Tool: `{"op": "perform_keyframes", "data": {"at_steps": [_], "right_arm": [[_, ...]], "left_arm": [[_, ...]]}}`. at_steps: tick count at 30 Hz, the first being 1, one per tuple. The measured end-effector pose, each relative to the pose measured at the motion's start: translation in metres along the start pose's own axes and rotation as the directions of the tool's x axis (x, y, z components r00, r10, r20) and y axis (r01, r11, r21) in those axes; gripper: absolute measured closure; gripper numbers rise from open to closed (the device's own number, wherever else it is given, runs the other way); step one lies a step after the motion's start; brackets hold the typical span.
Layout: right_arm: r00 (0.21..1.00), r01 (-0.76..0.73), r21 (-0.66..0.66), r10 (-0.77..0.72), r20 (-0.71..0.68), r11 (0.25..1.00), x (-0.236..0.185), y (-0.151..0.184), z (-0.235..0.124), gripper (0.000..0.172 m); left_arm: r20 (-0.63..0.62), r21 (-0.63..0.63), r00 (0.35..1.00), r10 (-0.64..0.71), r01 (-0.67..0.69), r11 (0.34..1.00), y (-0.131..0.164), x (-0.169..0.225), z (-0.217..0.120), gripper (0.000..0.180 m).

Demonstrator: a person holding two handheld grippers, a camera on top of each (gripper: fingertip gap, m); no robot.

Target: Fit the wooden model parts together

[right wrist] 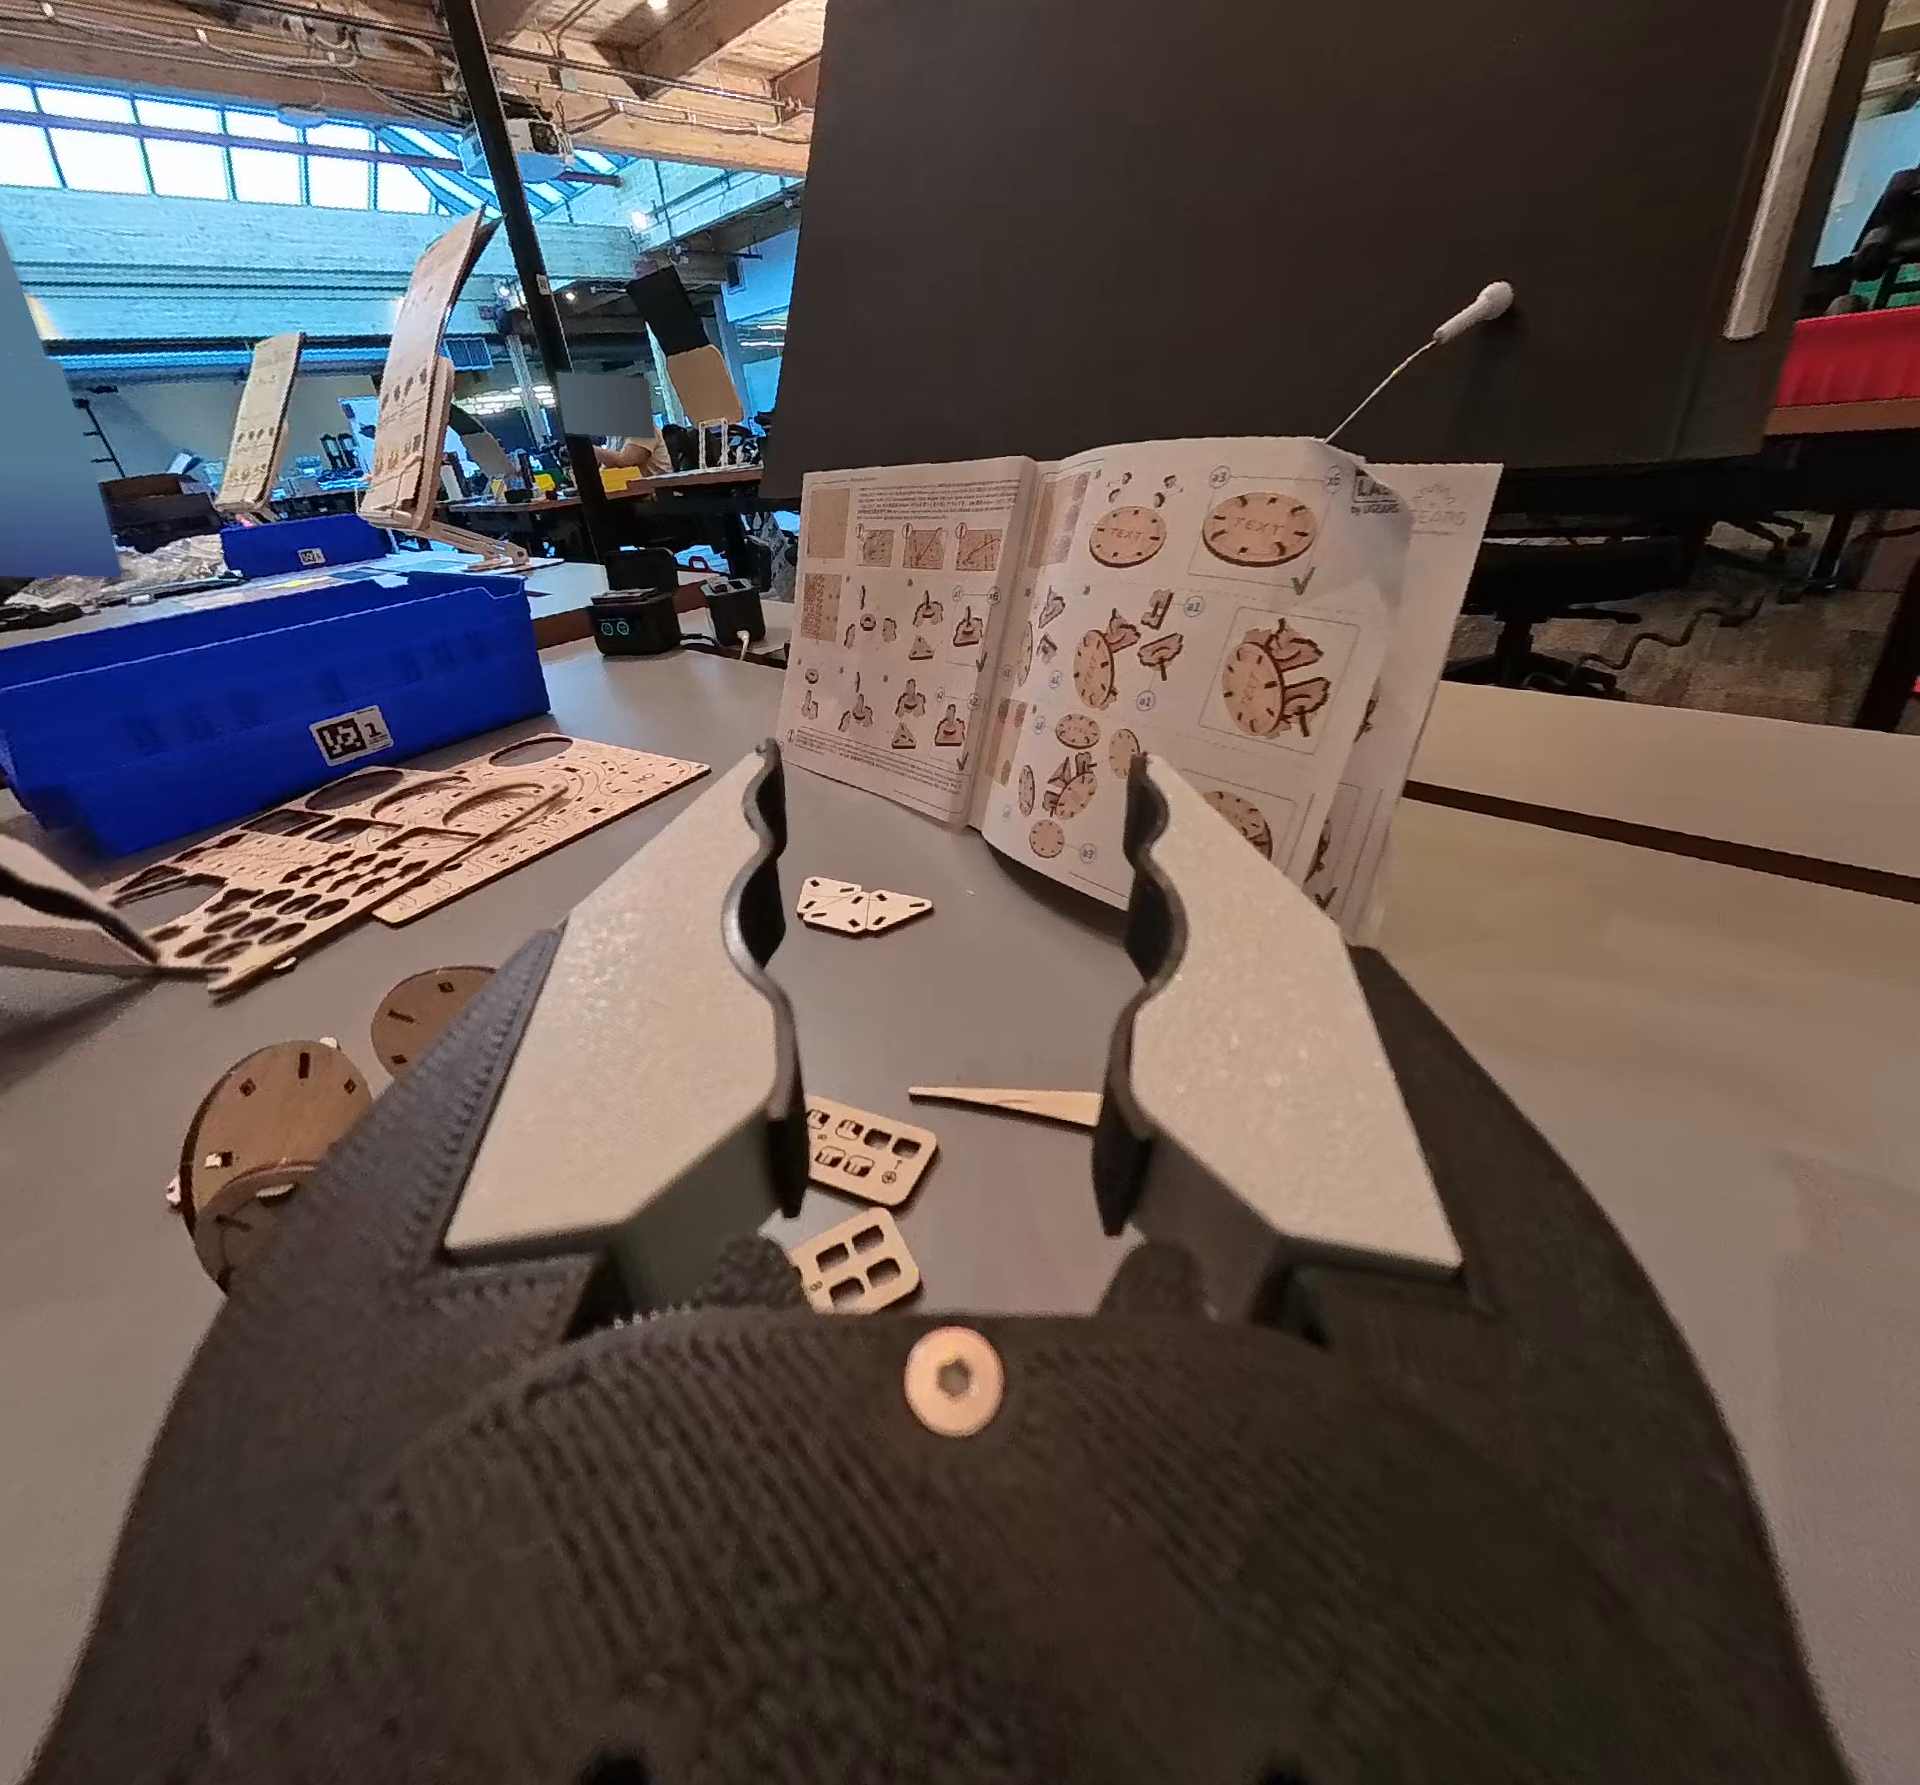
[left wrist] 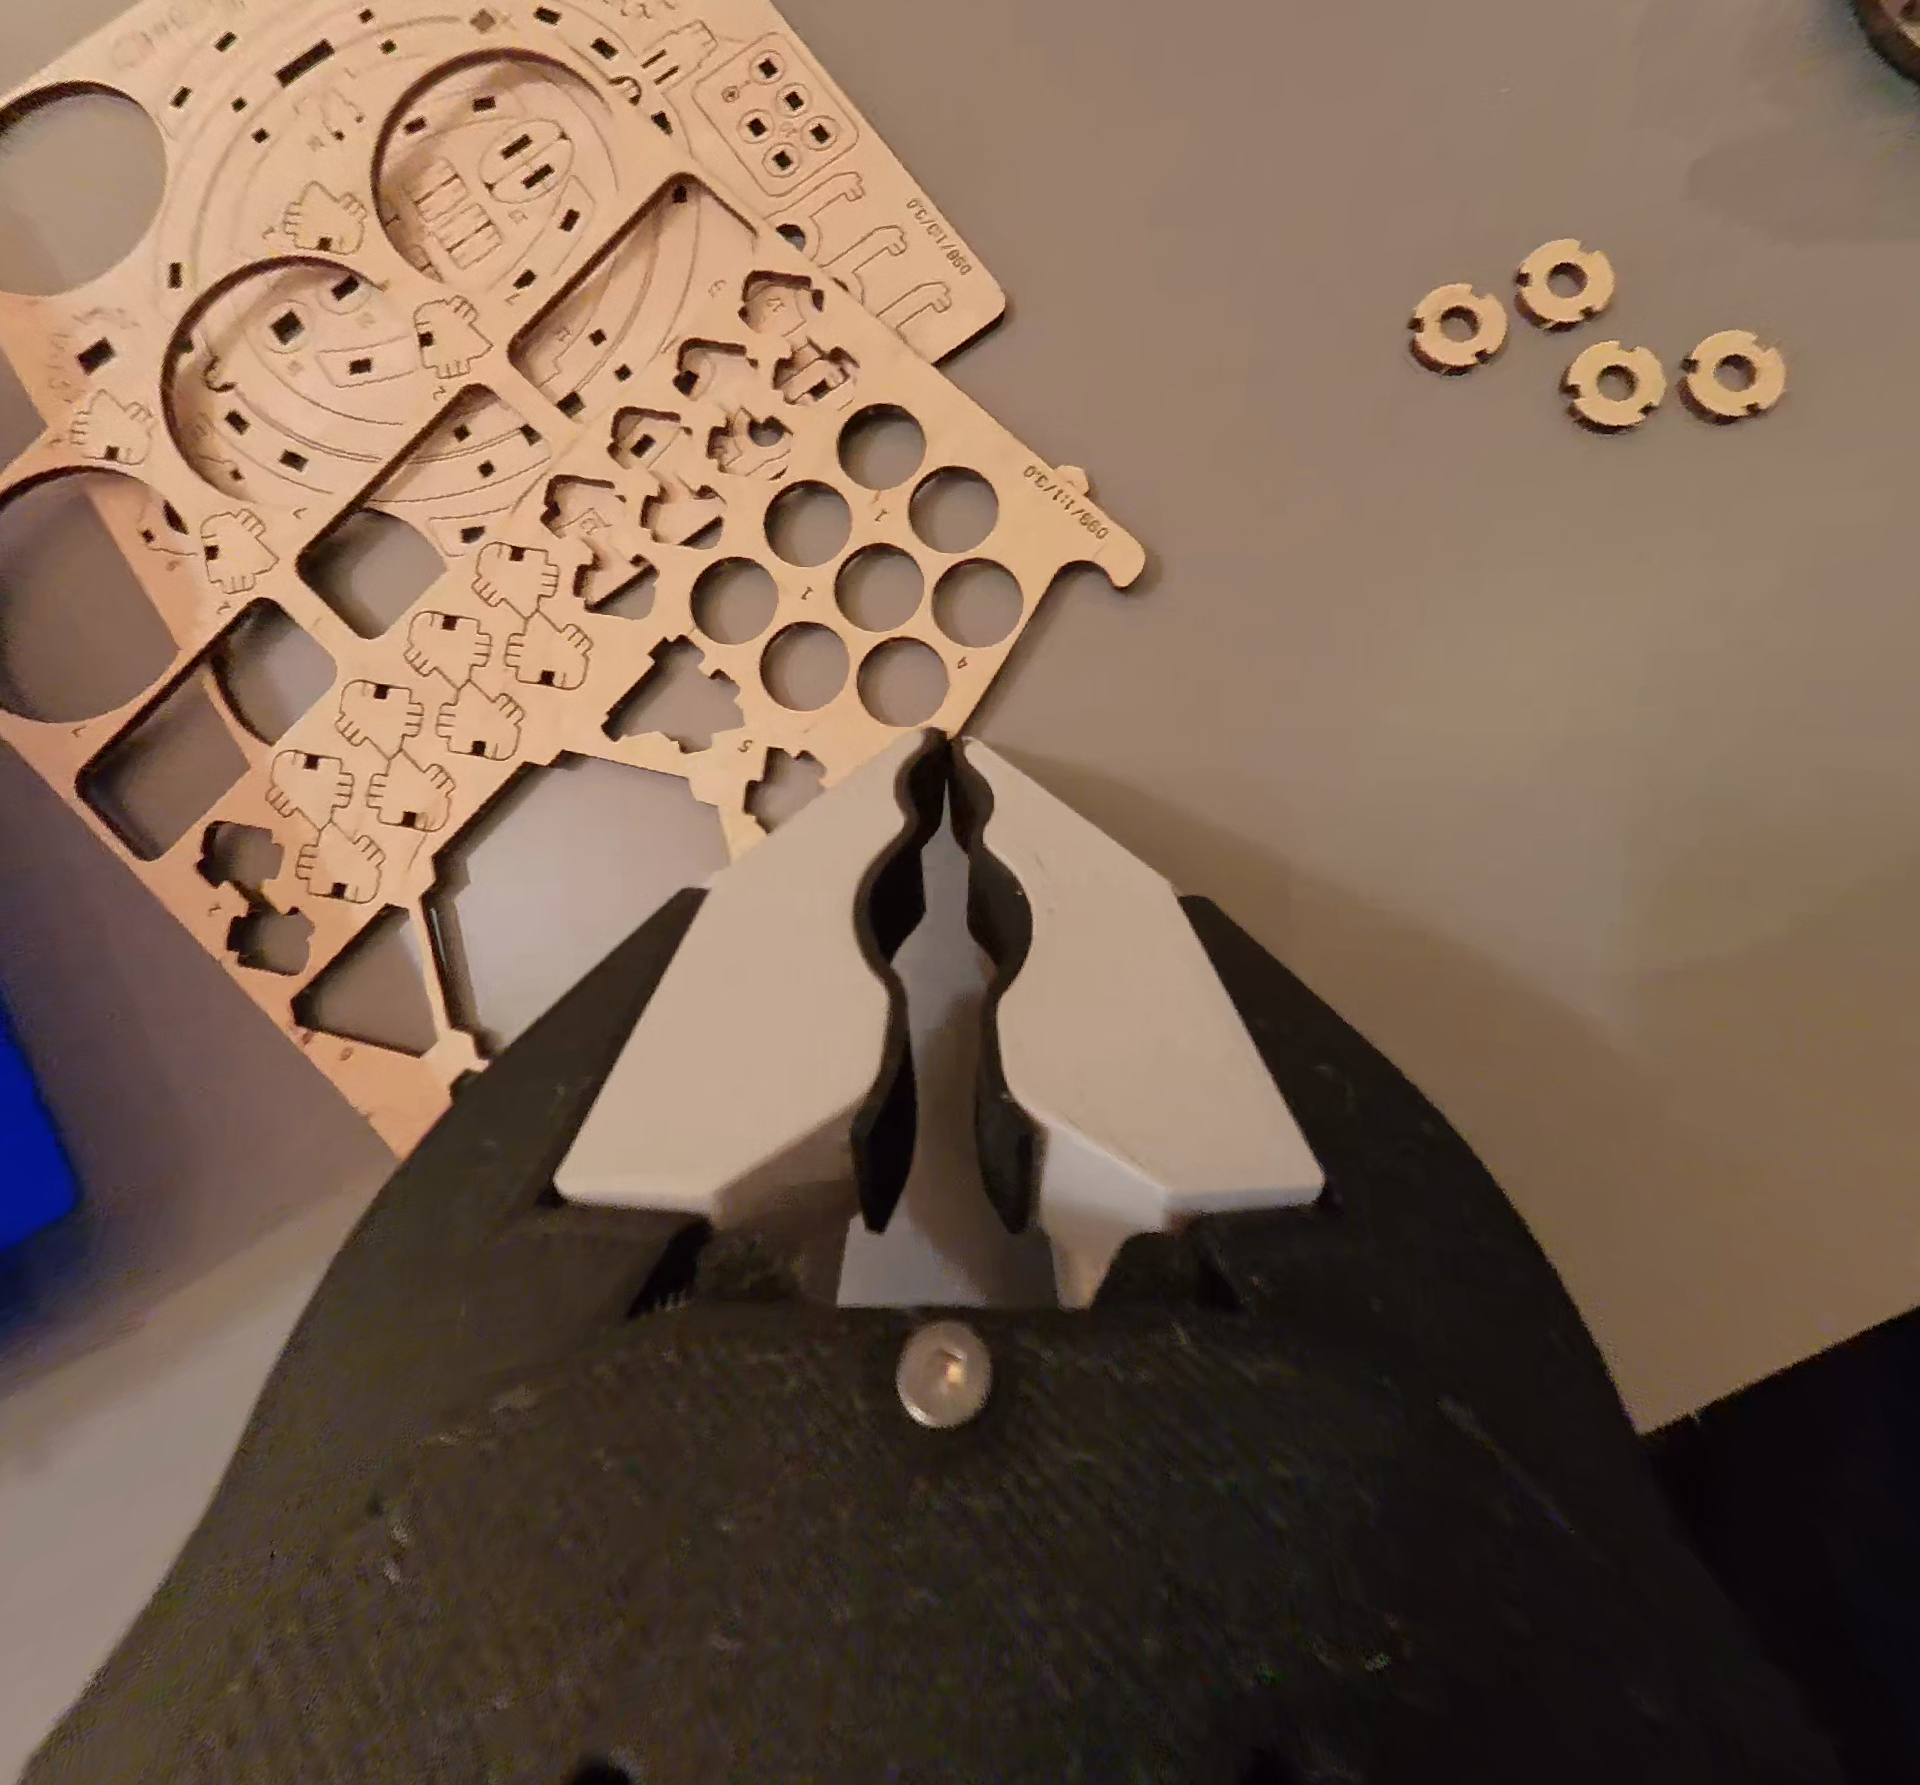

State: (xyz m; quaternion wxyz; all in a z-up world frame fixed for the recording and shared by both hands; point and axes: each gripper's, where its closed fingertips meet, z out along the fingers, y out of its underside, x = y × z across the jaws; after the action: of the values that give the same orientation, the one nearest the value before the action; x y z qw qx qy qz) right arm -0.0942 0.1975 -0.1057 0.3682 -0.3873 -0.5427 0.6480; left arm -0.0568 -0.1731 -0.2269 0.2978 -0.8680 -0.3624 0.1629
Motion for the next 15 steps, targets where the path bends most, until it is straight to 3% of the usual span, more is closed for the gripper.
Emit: {"op": "perform_keyframes", "data": {"at_steps": [5, 8, 11, 15], "right_arm": [[1.0, 0.001, 0.003, -0.001, -0.002, 1.0, 0.0, 0.0, 0.0, 0.107], [1.0, 0.002, 0.005, -0.002, -0.003, 1.0, 0.0, 0.0, -0.001, 0.108], [1.0, 0.006, 0.0, -0.006, 0.001, 1.0, -0.001, 0.0, 0.0, 0.107], [1.0, 0.017, -0.007, -0.017, 0.004, 1.0, -0.003, 0.002, 0.001, 0.108]], "left_arm": [[0.051, 0.045, 0.998, -0.027, 0.025, 0.999, -0.006, -0.012, -0.01, 0.18], [0.088, 0.057, 0.992, -0.091, 0.086, 0.995, -0.004, -0.028, -0.019, 0.155], [0.133, 0.056, 0.959, -0.25, 0.244, 0.968, 0.008, -0.051, -0.021, 0.145], [0.012, 0.101, 0.925, -0.381, 0.378, 0.92, 0.003, -0.045, -0.013, 0.146]]}}
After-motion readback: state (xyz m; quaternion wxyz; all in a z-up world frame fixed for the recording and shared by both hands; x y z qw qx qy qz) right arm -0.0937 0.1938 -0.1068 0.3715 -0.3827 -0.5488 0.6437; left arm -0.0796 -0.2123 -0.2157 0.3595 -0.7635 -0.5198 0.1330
